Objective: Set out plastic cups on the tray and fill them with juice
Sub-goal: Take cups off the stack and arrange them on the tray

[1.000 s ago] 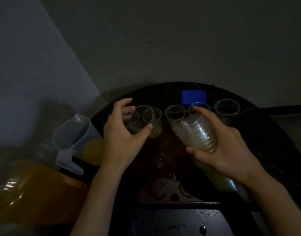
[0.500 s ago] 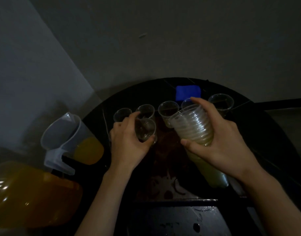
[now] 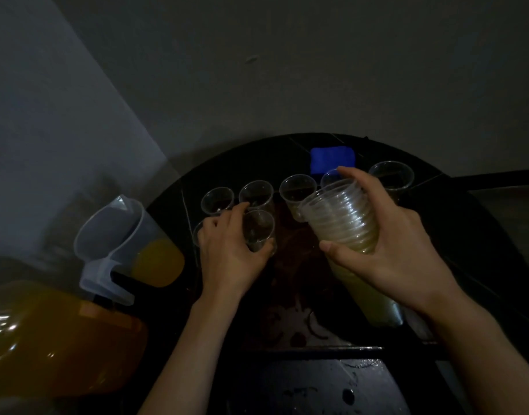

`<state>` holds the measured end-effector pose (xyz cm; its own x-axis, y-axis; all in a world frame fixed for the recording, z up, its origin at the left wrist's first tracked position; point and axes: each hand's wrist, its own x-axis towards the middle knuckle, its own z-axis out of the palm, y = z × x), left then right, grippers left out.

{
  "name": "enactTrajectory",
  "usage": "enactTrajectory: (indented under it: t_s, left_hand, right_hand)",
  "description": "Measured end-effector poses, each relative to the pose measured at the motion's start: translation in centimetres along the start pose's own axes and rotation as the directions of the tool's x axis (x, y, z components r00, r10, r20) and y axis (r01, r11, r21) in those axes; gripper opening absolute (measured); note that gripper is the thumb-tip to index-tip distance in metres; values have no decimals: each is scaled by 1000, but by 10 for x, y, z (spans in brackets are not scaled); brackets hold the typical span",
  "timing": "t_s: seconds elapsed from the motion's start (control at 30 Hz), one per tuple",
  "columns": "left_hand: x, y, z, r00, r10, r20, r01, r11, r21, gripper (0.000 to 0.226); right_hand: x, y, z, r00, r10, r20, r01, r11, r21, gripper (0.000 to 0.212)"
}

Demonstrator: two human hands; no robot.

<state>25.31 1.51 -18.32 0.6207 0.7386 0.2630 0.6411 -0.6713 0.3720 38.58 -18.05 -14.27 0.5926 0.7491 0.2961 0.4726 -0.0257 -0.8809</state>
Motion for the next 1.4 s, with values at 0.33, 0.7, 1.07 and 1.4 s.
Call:
enactTrajectory:
  t_s: [0.33, 0.7, 1.07, 1.4]
  left_hand:
    - [0, 1, 2, 1000, 19, 2, -19, 1000, 1, 83]
    - [-4, 4, -6, 995, 85, -54, -95, 973, -211, 69]
    - [14, 87, -66, 913, 293, 283, -56, 778, -626, 26]
    - [20, 94, -79, 950, 175, 258, -37, 885, -464, 32]
  right_hand:
    - [1, 2, -1, 1000, -10, -10, 10, 1000, -21, 92]
    - [1, 4, -2, 1000, 6, -5, -6, 1000, -28, 99]
    - [0, 4, 4, 998, 8, 55, -2, 995, -105, 110]
    - [-3, -3, 8, 999, 6, 36, -1, 990, -138, 99]
